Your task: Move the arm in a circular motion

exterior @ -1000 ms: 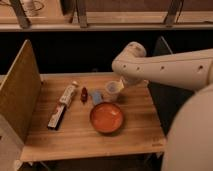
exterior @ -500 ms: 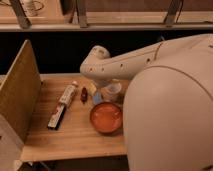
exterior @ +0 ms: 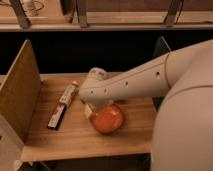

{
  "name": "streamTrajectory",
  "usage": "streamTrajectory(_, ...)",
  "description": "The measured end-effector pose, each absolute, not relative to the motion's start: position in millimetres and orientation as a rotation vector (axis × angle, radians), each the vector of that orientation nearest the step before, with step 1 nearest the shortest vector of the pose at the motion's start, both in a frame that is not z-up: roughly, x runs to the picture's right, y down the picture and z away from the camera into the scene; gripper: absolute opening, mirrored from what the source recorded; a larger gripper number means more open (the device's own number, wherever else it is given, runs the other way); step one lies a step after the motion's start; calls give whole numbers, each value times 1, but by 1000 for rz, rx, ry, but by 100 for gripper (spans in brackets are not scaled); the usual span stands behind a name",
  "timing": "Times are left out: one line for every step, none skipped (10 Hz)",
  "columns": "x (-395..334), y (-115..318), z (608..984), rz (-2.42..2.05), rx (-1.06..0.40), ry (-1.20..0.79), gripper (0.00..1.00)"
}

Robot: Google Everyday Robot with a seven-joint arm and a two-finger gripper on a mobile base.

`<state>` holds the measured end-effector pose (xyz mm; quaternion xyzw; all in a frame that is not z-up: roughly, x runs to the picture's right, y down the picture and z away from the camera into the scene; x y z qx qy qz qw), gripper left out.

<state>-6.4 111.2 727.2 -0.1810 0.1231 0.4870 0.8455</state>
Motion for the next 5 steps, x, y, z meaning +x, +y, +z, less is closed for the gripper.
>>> streamTrajectory(23, 114, 721, 1085, -362, 288, 80)
streamTrajectory(47, 110, 717, 1133, -337, 308, 80)
streamTrajectory(77, 99, 711, 1191, -300, 332, 80)
streamTrajectory(108, 77, 707, 1251, -247, 356, 80)
streamTrajectory(126, 53, 708, 1282, -206, 373, 80)
